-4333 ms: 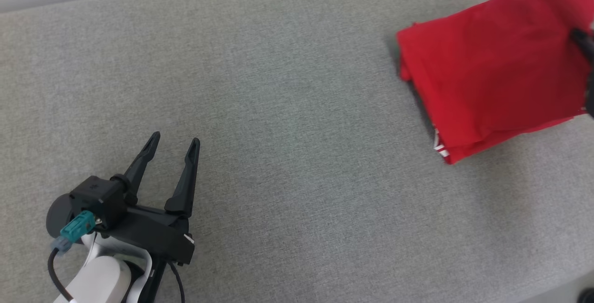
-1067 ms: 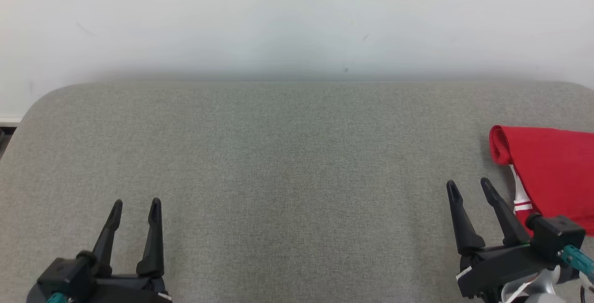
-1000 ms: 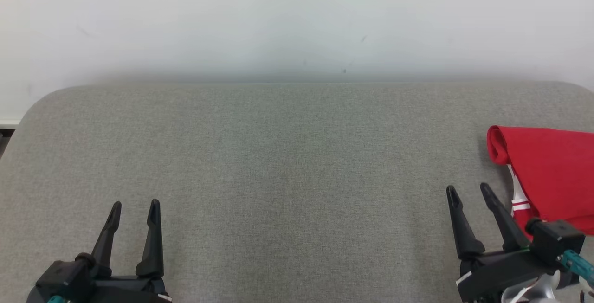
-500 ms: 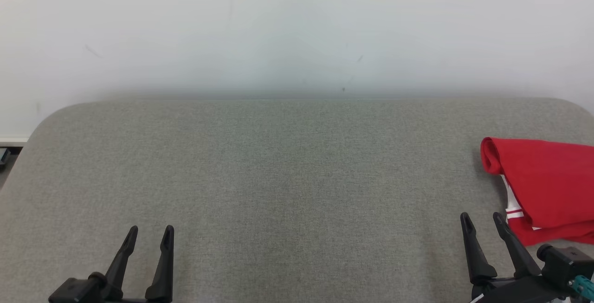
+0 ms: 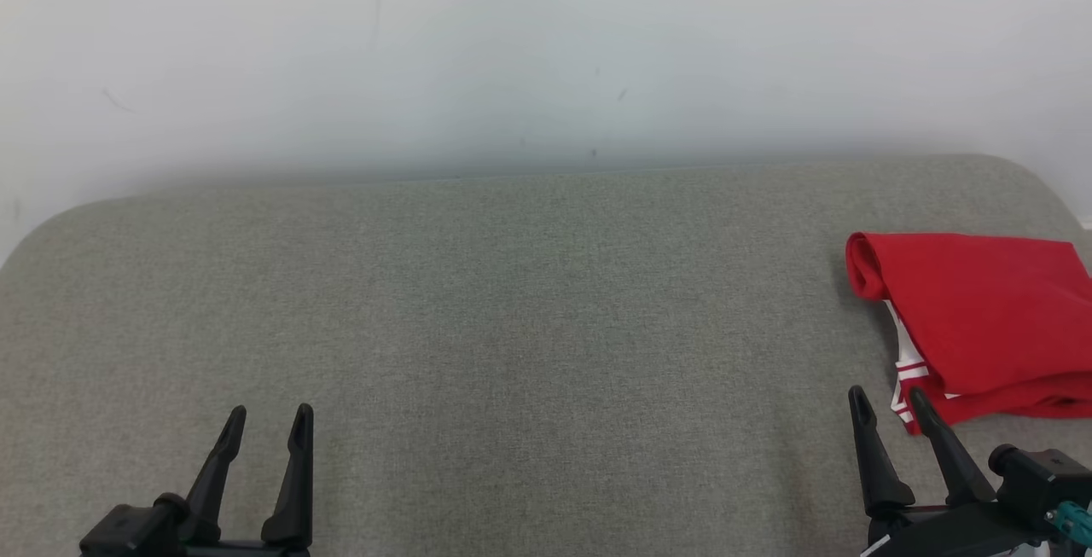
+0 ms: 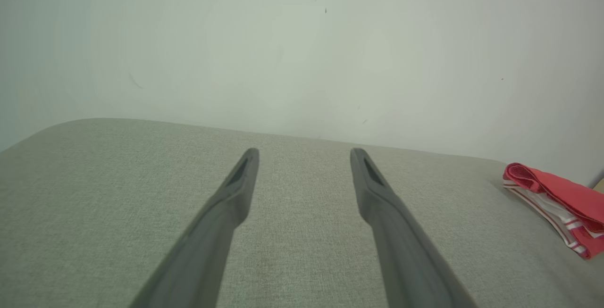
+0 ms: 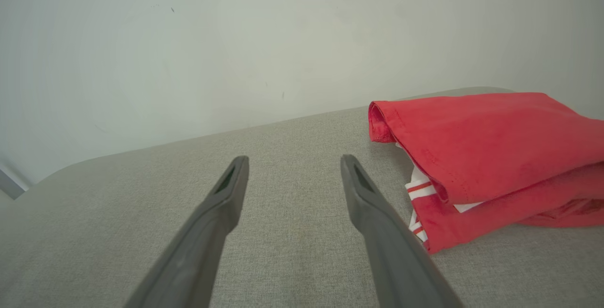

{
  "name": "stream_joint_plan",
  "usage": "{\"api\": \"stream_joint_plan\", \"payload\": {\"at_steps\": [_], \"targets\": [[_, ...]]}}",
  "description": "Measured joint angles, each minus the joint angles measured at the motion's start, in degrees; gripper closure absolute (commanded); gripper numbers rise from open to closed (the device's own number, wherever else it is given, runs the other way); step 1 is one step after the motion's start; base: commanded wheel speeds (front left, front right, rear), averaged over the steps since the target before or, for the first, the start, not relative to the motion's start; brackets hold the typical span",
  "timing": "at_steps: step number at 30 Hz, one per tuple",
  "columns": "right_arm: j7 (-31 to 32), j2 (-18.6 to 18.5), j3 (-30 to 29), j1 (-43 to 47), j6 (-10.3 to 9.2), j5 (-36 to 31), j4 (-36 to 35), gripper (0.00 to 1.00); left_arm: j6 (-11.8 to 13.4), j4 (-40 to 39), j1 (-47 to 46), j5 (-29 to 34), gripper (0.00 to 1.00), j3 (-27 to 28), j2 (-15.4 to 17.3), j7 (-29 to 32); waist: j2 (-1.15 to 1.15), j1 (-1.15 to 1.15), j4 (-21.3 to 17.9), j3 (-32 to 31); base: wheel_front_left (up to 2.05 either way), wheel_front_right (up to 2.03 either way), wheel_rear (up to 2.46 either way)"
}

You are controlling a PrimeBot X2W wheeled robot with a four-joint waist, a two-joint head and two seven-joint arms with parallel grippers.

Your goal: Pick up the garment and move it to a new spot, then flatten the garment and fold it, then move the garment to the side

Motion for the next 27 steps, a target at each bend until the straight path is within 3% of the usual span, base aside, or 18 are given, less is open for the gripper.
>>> {"api": "stream_joint_plan", "payload": {"at_steps": [26,27], "targets": [[1.0,0.0,1.5,-2.3,0.0,1.7,5.0,0.0,3.0,2.2,-0.2,-1.2,0.0,0.5,1.6,4.2,0.0,0.0,0.4,0.6,0.0,0.0,0.0],[1.0,0.0,1.5,-2.3,0.01,1.7,5.3,1.0,2.9,2.3,-0.1,-1.2,1.0,0.6,1.5,4.2,0.0,0.0,0.4,0.6,0.0,0.0,0.0]]}}
